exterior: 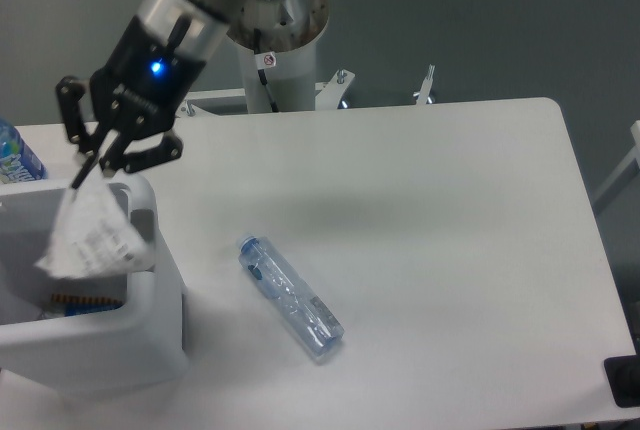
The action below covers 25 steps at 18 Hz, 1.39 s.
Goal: Place the trash in the trash can
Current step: 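Carry the wrapper over the white bin and open the gripper, then move the open gripper over the clear plastic bottle and lower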
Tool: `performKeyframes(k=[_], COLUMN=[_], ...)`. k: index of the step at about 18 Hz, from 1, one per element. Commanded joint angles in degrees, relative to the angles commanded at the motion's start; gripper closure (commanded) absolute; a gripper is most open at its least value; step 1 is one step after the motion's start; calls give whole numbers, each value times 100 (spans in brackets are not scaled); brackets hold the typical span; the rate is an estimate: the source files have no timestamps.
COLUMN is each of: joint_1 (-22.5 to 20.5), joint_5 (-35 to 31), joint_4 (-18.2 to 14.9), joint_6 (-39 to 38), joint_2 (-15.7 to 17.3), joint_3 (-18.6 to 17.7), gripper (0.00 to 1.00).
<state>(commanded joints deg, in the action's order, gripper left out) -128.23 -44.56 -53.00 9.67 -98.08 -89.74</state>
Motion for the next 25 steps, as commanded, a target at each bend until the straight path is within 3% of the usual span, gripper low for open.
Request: performKeyframes(k=[6, 11, 15, 19, 25], joint_1=[-105, -736, -1107, -1160, -1178], joint_5=[-157, -1394, -1853, -2661, -3031], joint_4=[-44, -9, -9, 0, 0], joint_6=[-26, -824, -1028, -1011, -1011], joint_2=[52, -17, -491, -904, -1590], joint_3=[-18, 167, 273, 264, 290], gripper=[0, 0, 0, 0, 0])
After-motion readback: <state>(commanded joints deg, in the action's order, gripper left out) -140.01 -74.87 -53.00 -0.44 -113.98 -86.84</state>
